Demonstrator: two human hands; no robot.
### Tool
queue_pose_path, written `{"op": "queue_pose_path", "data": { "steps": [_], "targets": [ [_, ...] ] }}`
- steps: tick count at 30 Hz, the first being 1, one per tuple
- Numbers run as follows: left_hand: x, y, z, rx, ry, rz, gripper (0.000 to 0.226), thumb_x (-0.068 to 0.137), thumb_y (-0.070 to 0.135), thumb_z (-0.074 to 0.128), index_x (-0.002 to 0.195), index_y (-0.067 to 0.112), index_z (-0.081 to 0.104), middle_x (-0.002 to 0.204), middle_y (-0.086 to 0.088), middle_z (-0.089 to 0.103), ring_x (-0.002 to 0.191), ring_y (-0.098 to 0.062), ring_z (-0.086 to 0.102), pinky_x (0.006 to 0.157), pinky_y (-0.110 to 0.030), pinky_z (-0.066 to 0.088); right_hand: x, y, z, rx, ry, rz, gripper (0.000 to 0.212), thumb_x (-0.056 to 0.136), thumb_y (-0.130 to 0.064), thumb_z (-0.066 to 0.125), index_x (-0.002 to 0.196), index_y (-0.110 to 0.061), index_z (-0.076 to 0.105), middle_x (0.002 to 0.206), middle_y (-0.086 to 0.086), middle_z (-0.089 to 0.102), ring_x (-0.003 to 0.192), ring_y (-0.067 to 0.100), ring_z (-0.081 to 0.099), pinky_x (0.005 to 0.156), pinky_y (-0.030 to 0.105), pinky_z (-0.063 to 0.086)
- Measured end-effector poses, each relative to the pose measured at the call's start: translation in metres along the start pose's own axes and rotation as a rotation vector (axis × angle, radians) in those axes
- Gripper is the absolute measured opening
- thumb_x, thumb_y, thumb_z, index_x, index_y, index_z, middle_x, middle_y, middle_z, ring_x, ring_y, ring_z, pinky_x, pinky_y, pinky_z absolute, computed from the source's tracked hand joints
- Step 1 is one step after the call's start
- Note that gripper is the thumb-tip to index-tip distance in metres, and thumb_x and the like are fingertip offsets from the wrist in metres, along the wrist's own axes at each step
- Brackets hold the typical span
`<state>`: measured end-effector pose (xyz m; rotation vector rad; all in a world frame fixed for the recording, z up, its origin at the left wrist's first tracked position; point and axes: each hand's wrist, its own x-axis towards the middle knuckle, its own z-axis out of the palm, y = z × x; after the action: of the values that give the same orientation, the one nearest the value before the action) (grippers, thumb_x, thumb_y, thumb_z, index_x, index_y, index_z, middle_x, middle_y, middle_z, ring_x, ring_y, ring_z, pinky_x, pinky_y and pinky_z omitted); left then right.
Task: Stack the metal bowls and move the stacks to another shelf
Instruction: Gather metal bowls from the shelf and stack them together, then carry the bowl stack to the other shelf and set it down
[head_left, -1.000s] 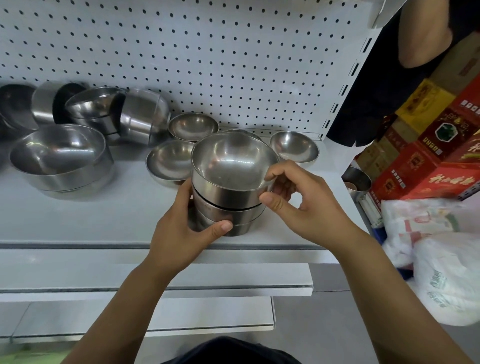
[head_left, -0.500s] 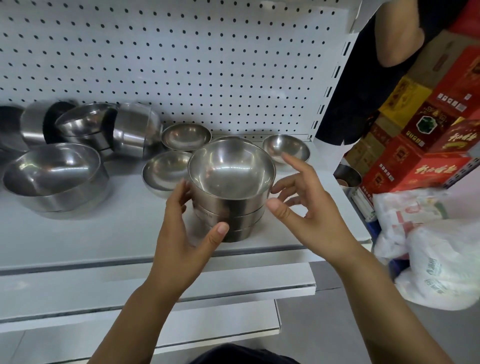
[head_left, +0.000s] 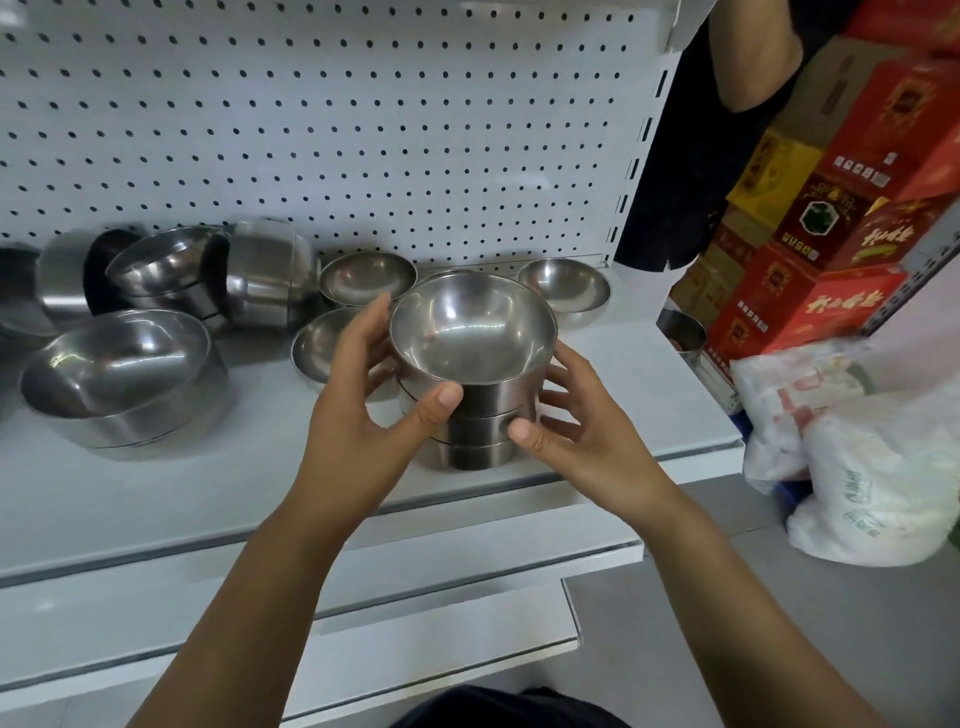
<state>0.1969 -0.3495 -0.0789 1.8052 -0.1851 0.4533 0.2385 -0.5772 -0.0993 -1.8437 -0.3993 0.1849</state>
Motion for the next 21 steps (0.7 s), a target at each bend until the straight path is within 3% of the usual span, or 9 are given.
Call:
{"op": "queue_pose_path", "data": {
  "steps": [3,5,10,16,21],
  "targets": [
    [0.006,0.003,-0.005,-0.106,-0.050,-0.060,0.088,0.082,0.051,0.076,0.156,0.035,0.031,0.147,0.027,0.050,0.137,0.001,0.049,0.110,-0.023,0.044,0.001,0.009,0.010,-0.003,-0.017,0.095,0.118,0.067,-0.057,0.090,0.157,-0.053,0.014,0.154,-0.016,0.045,0.136,0.009,0.053,0.116,0.043,0.045],
    [0.006,0.009,-0.005,-0.230,-0.061,-0.110,0.089,0.084,0.045,0.080,0.157,0.029,0.031,0.143,0.025,0.055,0.133,0.005,0.051,0.108,-0.020,0.046,0.000,0.012,0.018,0.024,0.005,0.113,0.122,0.066,-0.047,0.095,0.157,-0.052,0.013,0.154,-0.012,0.047,0.135,0.012,0.055,0.115,0.043,0.046],
    [0.005,0.012,-0.002,-0.346,-0.037,-0.150,0.079,0.081,0.032,0.070,0.154,0.022,0.041,0.141,0.014,0.062,0.129,0.001,0.057,0.111,-0.027,0.045,-0.010,0.013,0.035,0.070,0.117,0.084,0.100,0.071,-0.029,0.095,0.151,-0.043,0.037,0.141,-0.014,0.059,0.129,0.013,0.060,0.110,0.037,0.052],
    [-0.005,0.016,-0.001,-0.384,-0.071,-0.160,0.075,0.080,0.037,0.076,0.149,0.024,0.048,0.137,0.016,0.065,0.128,-0.001,0.059,0.102,-0.022,0.051,-0.036,0.010,0.032,0.052,0.223,0.081,0.097,0.067,-0.025,0.097,0.149,-0.033,0.045,0.135,-0.011,0.064,0.126,0.014,0.062,0.103,0.031,0.055],
    [-0.011,0.025,0.023,-0.430,-0.092,-0.181,0.065,0.084,0.042,0.071,0.144,0.027,0.050,0.139,0.011,0.065,0.133,-0.013,0.058,0.109,-0.044,0.047,-0.059,0.007,0.006,-0.022,0.274,0.076,0.096,0.065,-0.030,0.097,0.147,-0.033,0.047,0.132,-0.015,0.065,0.125,0.010,0.061,0.102,0.028,0.056]
  ]
}}
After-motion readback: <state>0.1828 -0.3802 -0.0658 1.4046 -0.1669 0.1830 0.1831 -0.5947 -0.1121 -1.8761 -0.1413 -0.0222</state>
